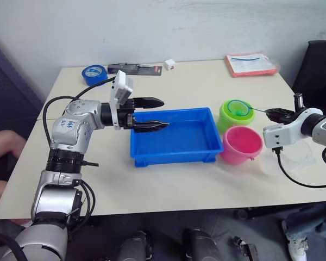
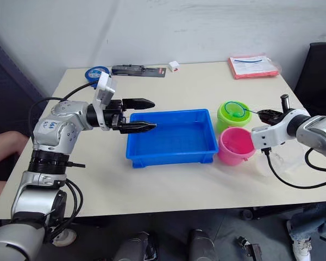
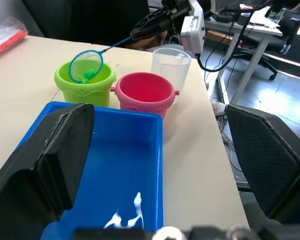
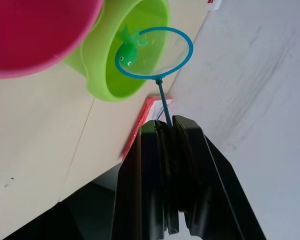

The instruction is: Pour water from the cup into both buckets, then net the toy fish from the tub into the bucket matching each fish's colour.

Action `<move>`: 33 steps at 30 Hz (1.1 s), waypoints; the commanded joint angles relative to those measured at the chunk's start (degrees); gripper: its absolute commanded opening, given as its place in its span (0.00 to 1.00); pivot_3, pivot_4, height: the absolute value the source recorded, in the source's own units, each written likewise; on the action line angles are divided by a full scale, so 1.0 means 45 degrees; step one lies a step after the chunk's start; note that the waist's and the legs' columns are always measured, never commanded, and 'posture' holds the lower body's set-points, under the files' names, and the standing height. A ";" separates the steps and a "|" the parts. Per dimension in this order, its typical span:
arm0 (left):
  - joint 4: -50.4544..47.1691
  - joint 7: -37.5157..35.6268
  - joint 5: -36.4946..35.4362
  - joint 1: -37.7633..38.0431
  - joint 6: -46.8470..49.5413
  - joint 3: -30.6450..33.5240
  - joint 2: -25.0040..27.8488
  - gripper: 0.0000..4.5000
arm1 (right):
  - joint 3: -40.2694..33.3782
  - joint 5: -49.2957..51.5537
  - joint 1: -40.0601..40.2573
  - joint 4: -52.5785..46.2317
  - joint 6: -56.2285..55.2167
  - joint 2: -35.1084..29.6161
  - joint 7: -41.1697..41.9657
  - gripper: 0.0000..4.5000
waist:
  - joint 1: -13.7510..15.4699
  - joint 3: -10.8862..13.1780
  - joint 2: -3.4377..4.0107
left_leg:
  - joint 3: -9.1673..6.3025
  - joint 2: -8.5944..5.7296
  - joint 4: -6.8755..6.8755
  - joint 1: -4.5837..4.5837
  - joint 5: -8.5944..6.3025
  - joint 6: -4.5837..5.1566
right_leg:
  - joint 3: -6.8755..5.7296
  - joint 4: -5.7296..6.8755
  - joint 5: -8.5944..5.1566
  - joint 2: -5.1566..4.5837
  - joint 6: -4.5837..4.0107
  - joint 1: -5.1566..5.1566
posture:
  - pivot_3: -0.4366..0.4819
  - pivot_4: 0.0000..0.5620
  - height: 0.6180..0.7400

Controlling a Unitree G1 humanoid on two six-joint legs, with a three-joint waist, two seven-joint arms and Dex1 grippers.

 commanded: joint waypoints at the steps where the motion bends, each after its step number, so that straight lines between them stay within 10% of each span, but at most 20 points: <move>1: -0.0531 0.0055 0.0151 0.0048 -0.0342 0.0025 0.0183 1.00 | -0.0485 -0.0447 -0.0677 0.0700 -0.0792 -0.0308 -0.0551 0.18 | -0.0003 0.0001 -0.0001 | -0.0001 0.0005 0.0009 0.0005 0.0000 -0.0001 | -0.0003 0.0012 0.0001 0.0003 0.0001 0.0001 | 0.48 0.27 1.00; 25: 0.0076 -0.0034 0.0474 -0.0364 -0.1119 -0.0232 -0.0030 1.00 | -0.1601 -0.0176 -0.0074 0.0091 -0.0603 0.0339 0.0036 0.18 | 0.0006 -0.0032 -0.0026 | -0.0004 0.0008 0.0060 0.0028 0.0007 0.0009 | 0.0004 0.0127 0.0002 -0.0001 0.0021 0.0011 | 0.48 0.27 1.00; 33: -0.0152 -0.0441 0.0301 -0.0235 -0.0874 -0.0250 0.0293 1.00 | -0.3691 0.5747 0.0239 -0.0859 0.2845 0.1743 0.3648 0.18 | 0.0008 -0.0043 -0.0055 | -0.0049 0.0040 0.0069 0.0047 0.0011 0.0001 | 0.0012 0.0176 -0.0022 0.0017 -0.0017 0.0026 | 0.48 0.27 1.00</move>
